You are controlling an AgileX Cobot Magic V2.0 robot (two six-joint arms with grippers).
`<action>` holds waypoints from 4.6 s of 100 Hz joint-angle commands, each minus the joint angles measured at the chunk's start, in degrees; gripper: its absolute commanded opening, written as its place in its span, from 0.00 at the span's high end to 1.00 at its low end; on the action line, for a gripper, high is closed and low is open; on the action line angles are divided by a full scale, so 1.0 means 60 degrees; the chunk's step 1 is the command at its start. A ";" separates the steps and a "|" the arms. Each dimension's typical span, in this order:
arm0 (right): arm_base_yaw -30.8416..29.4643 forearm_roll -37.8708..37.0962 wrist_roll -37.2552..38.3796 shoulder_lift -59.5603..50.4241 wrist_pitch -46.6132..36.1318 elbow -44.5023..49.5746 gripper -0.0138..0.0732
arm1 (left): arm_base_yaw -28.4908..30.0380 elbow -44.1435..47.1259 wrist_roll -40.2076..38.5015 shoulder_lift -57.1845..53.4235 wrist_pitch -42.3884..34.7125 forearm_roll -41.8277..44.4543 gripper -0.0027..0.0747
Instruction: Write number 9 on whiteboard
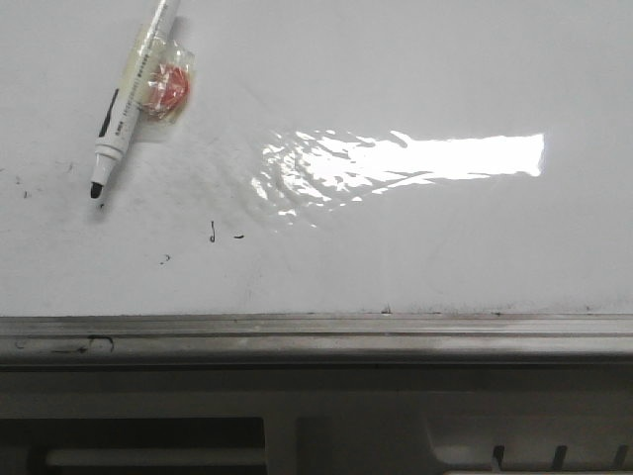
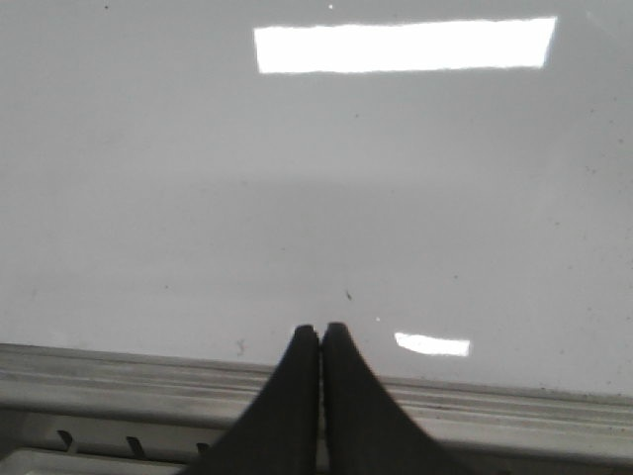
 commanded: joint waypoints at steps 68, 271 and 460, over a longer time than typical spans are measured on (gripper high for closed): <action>-0.0019 -0.0022 -0.0087 -0.0207 -0.0339 0.0265 0.89 | 0.0013 0.0303 -0.0056 -0.0288 -0.0731 0.0000 0.99; -0.0019 0.2841 -0.0321 0.2534 0.1368 -0.4516 0.38 | -0.4593 -0.5808 0.7191 0.9304 -0.0522 -0.9561 0.45; 0.4958 1.5003 -1.4702 1.0003 0.2843 -0.6752 0.38 | -0.6745 -0.5434 1.4596 0.9570 0.2430 -1.2123 0.99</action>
